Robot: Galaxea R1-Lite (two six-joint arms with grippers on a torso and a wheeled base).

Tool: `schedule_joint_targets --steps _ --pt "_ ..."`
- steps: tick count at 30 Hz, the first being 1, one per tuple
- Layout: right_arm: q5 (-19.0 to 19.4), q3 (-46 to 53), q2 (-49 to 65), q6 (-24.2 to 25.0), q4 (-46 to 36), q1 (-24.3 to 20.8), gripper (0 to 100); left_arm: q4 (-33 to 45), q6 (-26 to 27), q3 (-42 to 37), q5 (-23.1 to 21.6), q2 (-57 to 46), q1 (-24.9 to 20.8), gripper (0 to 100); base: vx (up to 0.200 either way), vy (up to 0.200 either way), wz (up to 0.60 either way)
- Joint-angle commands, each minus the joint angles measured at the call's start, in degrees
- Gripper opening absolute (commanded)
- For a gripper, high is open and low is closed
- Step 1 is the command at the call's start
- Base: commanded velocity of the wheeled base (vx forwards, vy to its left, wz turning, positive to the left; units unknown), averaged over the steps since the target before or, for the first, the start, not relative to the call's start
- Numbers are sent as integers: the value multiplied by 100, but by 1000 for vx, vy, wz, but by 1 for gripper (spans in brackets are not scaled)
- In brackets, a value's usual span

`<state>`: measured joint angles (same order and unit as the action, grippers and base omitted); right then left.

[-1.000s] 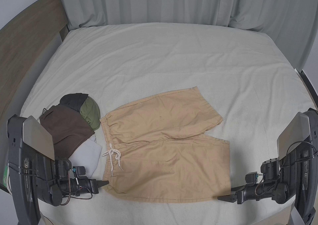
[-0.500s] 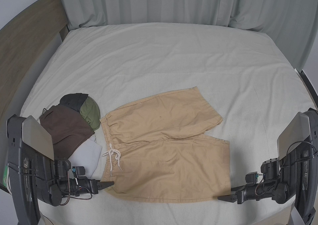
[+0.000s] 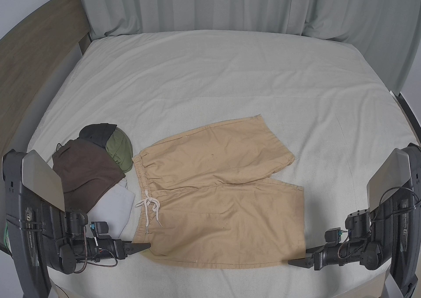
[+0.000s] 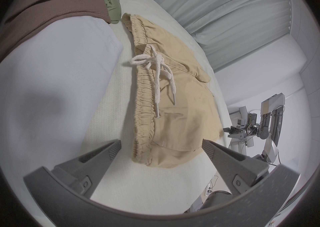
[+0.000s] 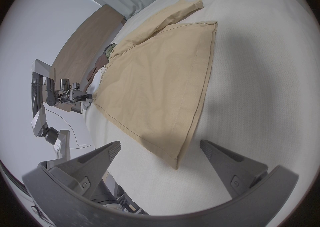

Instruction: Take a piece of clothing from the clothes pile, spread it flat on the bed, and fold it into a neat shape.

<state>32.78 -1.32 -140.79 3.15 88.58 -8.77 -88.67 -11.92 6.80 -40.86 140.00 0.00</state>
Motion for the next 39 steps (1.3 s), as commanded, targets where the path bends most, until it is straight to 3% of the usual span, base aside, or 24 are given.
schedule_joint_targets --steps 1,10,11,39 --pt "0 0 -10 2 2 -2 100 -10 -12 84 8 72 -26 100 0 0 0" --pt "0 0 -10 2 2 15 100 -10 -12 155 26 186 -44 100 0 0 0" --pt "0 0 -10 2 2 24 100 -10 -12 155 26 186 -44 0 0 0 0" --pt "27 0 -1 2 2 -55 100 -1 331 181 -27 265 -44 0 0 0 0"
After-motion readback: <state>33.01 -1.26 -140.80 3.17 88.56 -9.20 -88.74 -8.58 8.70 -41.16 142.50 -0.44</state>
